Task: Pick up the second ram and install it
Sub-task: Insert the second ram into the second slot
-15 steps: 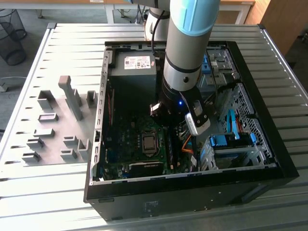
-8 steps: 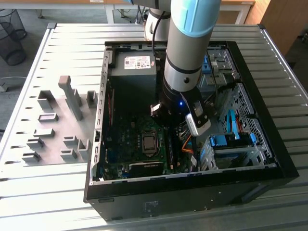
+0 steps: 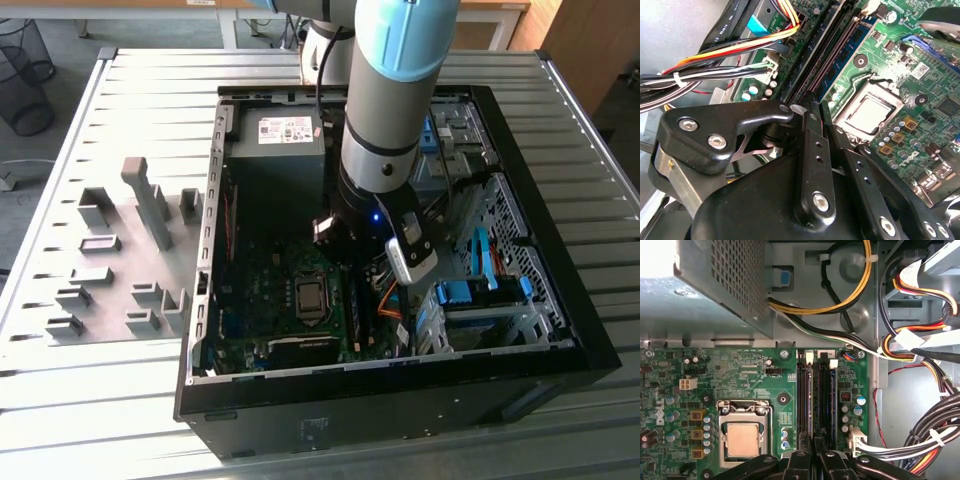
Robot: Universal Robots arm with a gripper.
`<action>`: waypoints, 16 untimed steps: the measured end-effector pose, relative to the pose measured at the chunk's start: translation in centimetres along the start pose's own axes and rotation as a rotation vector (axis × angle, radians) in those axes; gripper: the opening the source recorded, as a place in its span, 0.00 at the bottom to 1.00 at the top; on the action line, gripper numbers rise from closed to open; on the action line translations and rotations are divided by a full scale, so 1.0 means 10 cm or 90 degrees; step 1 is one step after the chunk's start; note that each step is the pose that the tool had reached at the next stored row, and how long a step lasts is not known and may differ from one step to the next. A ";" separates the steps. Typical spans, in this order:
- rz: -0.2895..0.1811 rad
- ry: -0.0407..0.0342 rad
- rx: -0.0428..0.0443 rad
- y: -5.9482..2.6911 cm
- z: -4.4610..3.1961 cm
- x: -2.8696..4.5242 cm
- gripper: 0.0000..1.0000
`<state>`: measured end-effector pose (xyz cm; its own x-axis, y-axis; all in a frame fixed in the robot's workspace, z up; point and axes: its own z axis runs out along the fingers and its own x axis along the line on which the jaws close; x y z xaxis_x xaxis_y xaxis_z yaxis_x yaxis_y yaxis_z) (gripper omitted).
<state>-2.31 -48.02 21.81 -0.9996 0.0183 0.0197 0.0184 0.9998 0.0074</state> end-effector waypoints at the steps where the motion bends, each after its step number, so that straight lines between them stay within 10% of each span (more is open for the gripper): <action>1: 0.000 0.0000 0.0000 0.000 0.000 0.000 0.14; 16: 0.000 0.0021 -0.0004 0.005 0.025 0.001 0.14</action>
<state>-2.32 -47.97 21.56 -0.9996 0.0183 0.0230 0.0185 0.9998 0.0081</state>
